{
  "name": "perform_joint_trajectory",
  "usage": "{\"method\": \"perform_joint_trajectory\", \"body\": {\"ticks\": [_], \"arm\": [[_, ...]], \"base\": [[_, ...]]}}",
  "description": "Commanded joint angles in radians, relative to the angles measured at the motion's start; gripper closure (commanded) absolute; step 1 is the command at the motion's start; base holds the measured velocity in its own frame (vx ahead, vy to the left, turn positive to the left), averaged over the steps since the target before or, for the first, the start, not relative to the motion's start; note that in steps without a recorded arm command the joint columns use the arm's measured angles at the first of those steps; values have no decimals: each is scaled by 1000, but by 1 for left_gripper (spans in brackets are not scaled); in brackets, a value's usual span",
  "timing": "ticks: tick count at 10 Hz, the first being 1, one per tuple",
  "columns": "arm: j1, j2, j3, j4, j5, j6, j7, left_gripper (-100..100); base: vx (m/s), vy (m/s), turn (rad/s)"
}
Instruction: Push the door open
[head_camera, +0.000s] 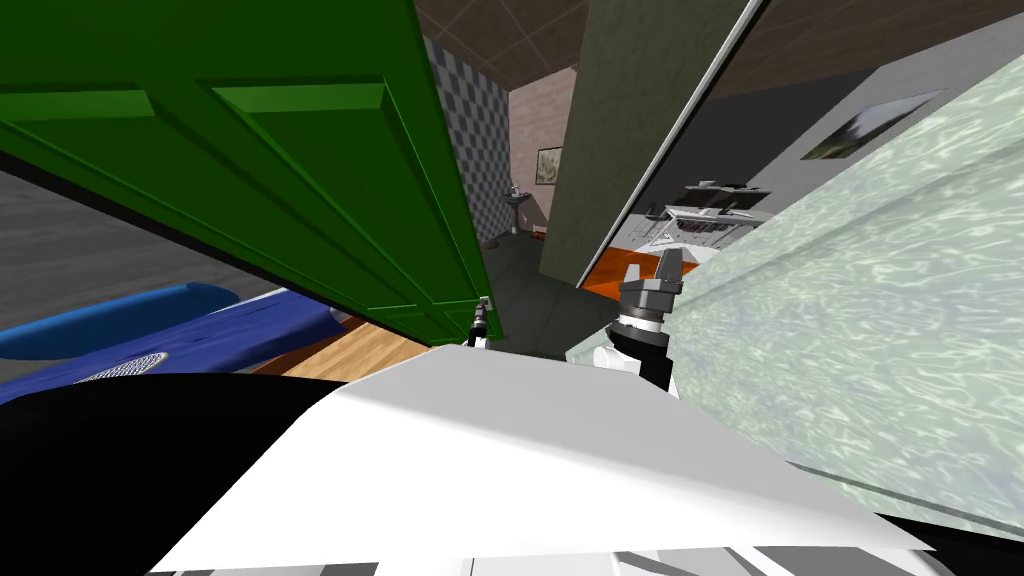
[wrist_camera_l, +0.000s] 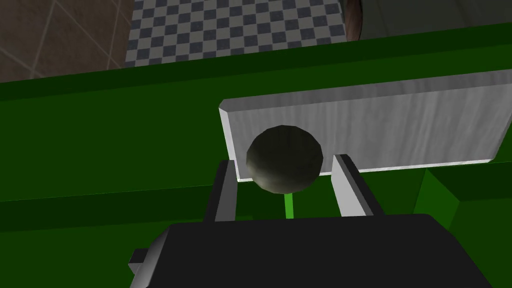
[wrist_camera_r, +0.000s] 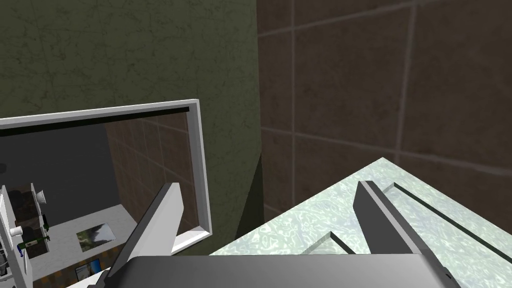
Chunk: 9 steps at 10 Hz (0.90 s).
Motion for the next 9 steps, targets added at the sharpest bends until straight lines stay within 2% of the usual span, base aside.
{"method": "perform_joint_trajectory", "body": {"ticks": [1,5,6,9], "arm": [[0,1,0,0,0,1,0,100],[0,1,0,0,0,1,0,100],[-1,18,16,2,11,6,-9,100],[-3,27,33,0,22,7,-16,100]], "base": [[-32,-2,-10],[-11,-1,-1],[112,-17,21],[172,-39,50]]}}
